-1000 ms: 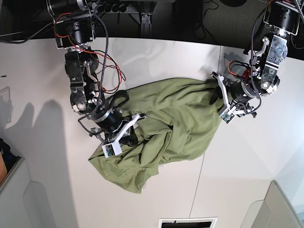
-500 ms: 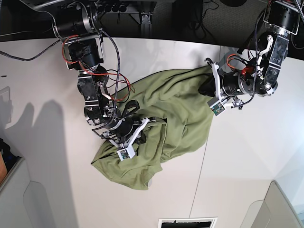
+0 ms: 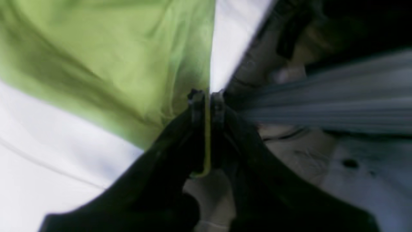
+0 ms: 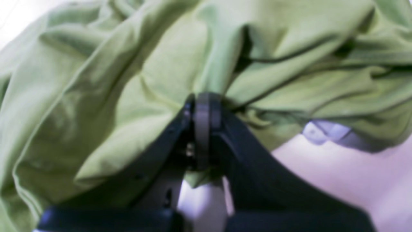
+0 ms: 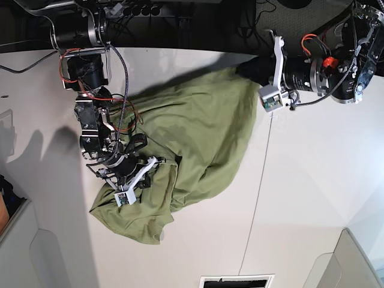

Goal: Layout the t-shirt on the table in an organized manner, then fold the t-shirt properly
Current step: 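Pull the grasped shirt edges apart, stretching the shirt across the table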

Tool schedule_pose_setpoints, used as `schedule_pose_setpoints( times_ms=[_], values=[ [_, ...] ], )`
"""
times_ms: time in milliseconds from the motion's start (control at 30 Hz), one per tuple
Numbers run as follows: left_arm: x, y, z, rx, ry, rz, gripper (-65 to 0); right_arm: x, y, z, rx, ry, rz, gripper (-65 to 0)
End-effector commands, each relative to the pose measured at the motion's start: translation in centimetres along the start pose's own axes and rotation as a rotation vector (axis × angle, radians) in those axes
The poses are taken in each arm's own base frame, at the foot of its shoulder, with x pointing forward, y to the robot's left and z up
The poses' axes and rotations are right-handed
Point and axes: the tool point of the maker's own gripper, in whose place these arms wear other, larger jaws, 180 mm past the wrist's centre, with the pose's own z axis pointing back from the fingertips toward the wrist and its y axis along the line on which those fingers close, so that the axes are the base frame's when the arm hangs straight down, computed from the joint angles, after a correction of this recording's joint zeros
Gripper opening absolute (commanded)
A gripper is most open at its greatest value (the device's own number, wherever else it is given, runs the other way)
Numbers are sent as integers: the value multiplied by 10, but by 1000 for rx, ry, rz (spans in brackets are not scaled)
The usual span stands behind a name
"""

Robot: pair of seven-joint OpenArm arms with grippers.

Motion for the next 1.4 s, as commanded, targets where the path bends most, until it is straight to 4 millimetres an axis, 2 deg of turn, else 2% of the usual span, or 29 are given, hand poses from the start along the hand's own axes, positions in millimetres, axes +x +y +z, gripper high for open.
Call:
schedule_pose_setpoints(
  times_ms=[0,67,233,433,567,600,700,767,833,867,967,1000,1033,1233,1333,1367],
  values=[
    [5,-1,5,2,-14,-25,-650,13,-15,2,-42,-17,-4,-650],
    [-4,4,4,30,20,-33,-650,14,-25,5,-63,-29,-36,-650],
    [-33,48,5,187,94,-54,-650,20,-49,13,-98,-74,-153,-650],
    [-68,118,21,343,152,13,-650,43,-53,30,-87,-162,-170,-650],
    [-68,162,38,421,149,75,-650,60,-49,53,-98,-223,-124,-650],
    [-64,171,42,437,137,85,-632,63,-48,59,-99,-227,-115,-650],
    [-46,191,53,467,88,103,-447,70,-42,71,-86,-263,-120,-650],
    [-33,197,59,476,53,99,-351,71,-39,73,-67,-269,-146,-650],
    [-20,201,65,478,17,97,-329,71,-35,71,-52,-271,-165,-650],
    [-14,202,67,476,-1,99,-329,71,-33,70,-50,-269,-168,-586],
    [-1,201,69,450,-36,119,-329,63,-25,63,-38,-249,-182,-342],
    [4,199,69,436,-48,125,-329,59,-23,59,-39,-238,-178,-295],
    [8,197,68,424,-61,130,-329,55,-19,56,-40,-227,-173,-273],
    [23,187,57,370,-125,147,-329,17,6,27,-14,-120,-127,-273],
    [23,186,44,373,-118,138,-329,-2,2,16,-86,-86,-113,-285],
    [23,188,40,380,-119,135,-329,-6,-1,15,-111,-83,-107,-319]
  ],
)
